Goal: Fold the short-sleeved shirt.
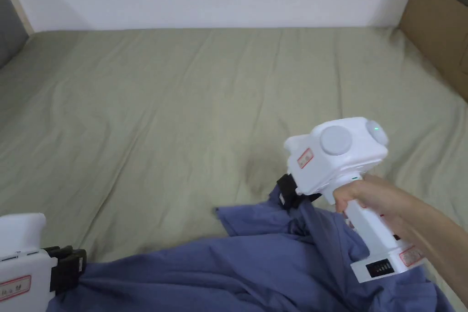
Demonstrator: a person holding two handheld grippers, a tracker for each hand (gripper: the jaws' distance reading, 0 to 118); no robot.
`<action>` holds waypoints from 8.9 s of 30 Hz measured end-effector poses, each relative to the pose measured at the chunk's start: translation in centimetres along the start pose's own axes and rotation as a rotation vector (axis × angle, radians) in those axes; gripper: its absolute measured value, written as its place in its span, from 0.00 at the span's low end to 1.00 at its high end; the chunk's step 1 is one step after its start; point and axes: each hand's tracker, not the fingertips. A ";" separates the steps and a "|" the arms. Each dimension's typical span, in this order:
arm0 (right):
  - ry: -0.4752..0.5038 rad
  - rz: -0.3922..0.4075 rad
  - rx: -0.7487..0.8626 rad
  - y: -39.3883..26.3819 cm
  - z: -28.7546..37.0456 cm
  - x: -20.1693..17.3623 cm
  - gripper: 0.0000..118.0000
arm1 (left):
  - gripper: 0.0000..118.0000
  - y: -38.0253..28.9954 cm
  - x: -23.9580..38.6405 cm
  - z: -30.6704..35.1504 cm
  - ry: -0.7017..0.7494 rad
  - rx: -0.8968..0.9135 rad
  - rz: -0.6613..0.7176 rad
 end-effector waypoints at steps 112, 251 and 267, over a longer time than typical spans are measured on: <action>0.010 -0.431 0.220 -29.3 14.1 5.3 0.01 | 0.03 -6.4 -3.2 3.1 0.019 0.025 0.080; -0.197 -0.455 0.256 -28.5 5.5 6.6 0.46 | 0.05 -5.1 -1.9 -2.3 0.048 -0.062 0.091; -0.195 -0.383 0.211 -33.2 12.7 3.7 0.06 | 0.04 -8.8 -2.7 5.0 0.042 -0.053 0.033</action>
